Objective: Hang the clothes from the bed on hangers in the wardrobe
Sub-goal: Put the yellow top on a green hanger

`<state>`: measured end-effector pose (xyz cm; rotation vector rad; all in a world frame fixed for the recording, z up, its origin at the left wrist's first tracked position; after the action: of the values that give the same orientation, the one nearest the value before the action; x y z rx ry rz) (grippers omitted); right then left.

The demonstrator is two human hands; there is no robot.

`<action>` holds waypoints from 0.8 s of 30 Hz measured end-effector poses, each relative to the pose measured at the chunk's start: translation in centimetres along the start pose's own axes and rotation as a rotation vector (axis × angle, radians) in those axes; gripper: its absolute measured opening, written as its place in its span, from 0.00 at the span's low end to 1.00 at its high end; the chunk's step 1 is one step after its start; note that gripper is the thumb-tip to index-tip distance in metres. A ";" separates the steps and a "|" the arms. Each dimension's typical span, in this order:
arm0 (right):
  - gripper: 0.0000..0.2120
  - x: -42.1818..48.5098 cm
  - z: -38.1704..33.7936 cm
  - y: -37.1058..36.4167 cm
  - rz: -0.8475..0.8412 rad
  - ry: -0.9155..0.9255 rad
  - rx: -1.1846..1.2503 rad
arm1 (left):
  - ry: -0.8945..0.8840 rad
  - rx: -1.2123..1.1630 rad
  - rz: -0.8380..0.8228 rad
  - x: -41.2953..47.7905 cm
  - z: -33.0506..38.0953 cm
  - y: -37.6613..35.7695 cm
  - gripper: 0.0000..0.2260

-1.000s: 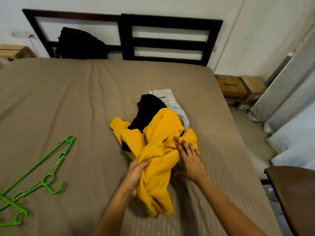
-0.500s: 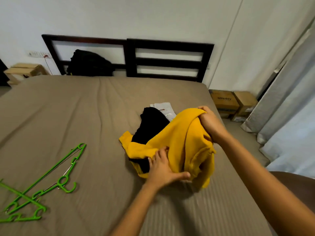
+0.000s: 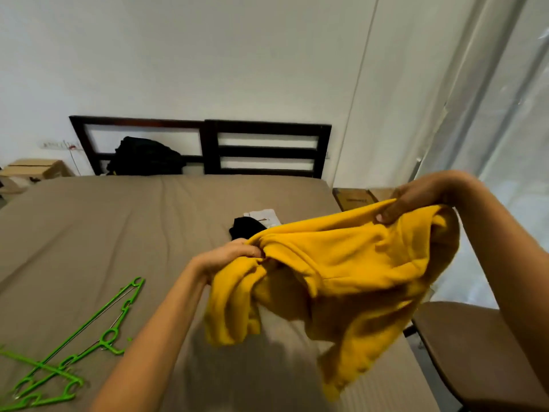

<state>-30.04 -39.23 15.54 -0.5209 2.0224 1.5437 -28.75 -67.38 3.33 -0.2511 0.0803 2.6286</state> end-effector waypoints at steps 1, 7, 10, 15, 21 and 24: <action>0.25 -0.4 0.6 0.4 -0.004 0.010 0.017 | 0.005 0.048 -0.149 -1.1 1.4 -1.2 0.14; 0.16 1.6 4.2 1.2 0.197 0.009 0.331 | -0.015 0.191 -0.222 -0.7 5.5 0.5 0.21; 0.13 8.7 4.6 -2.2 0.321 -0.025 0.374 | 0.030 0.406 0.128 3.8 -0.7 5.0 0.16; 0.10 18.2 4.3 -15.6 0.504 -0.098 0.126 | 0.193 0.776 0.522 4.8 -16.7 8.5 0.18; 0.25 26.3 4.8 -35.4 0.037 0.000 -0.009 | 0.497 0.819 0.117 2.1 -36.8 3.9 0.31; 0.57 28.5 4.2 -41.4 -0.074 0.088 0.071 | 0.615 0.881 0.093 0.4 -42.1 3.9 0.40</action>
<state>-26.81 -45.87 -34.35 -0.6384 2.0910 1.4224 -24.11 -74.88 -37.99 -0.7164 1.4150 2.2338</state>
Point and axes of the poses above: each hand's wrist, its own x-axis towards the middle knuckle, its own y-axis out of the back of the hand, z = x × y, the point moved 10 cm from there along x, towards the middle knuckle, and after that the axes turned 4 degrees about -y, right-handed, at the moved point
